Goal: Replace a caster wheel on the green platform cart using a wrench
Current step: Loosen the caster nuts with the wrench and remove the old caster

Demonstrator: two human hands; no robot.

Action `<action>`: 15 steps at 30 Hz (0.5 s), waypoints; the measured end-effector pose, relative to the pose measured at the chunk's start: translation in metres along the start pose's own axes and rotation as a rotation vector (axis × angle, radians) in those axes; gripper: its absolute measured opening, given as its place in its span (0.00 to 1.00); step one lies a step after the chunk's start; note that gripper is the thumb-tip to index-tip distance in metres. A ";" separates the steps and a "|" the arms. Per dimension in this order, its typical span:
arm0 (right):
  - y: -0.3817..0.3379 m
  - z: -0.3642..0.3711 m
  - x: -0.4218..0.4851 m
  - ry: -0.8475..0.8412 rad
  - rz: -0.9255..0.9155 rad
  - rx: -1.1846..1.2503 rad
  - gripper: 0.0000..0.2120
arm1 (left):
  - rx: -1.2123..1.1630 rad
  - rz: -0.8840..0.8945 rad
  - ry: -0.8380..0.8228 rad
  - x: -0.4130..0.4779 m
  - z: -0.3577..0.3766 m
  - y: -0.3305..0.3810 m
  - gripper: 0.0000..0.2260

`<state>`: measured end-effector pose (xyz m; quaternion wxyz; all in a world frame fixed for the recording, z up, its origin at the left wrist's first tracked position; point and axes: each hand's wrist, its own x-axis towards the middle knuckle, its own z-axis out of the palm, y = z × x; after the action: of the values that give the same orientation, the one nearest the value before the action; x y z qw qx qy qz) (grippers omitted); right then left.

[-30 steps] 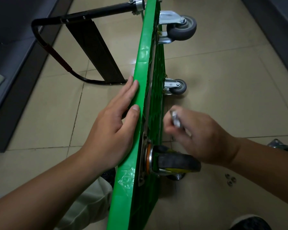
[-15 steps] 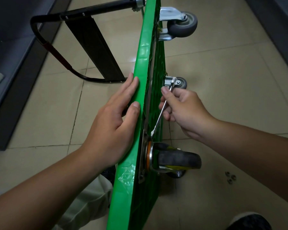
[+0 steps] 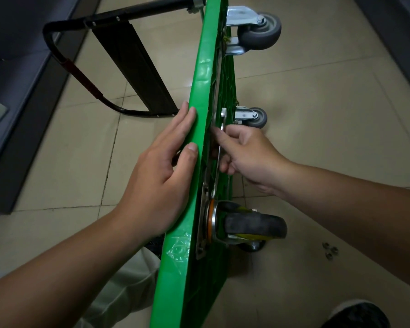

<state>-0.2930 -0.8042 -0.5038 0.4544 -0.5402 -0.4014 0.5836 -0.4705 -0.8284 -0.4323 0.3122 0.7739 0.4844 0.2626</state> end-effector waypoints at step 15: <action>-0.030 -0.020 -0.081 -0.329 -0.729 -0.573 0.02 | 0.026 0.016 -0.001 0.002 0.000 -0.001 0.25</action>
<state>-0.2697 -0.8750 -0.4553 0.3928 -0.3685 -0.7750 0.3304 -0.4707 -0.8266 -0.4329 0.3006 0.7818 0.4813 0.2583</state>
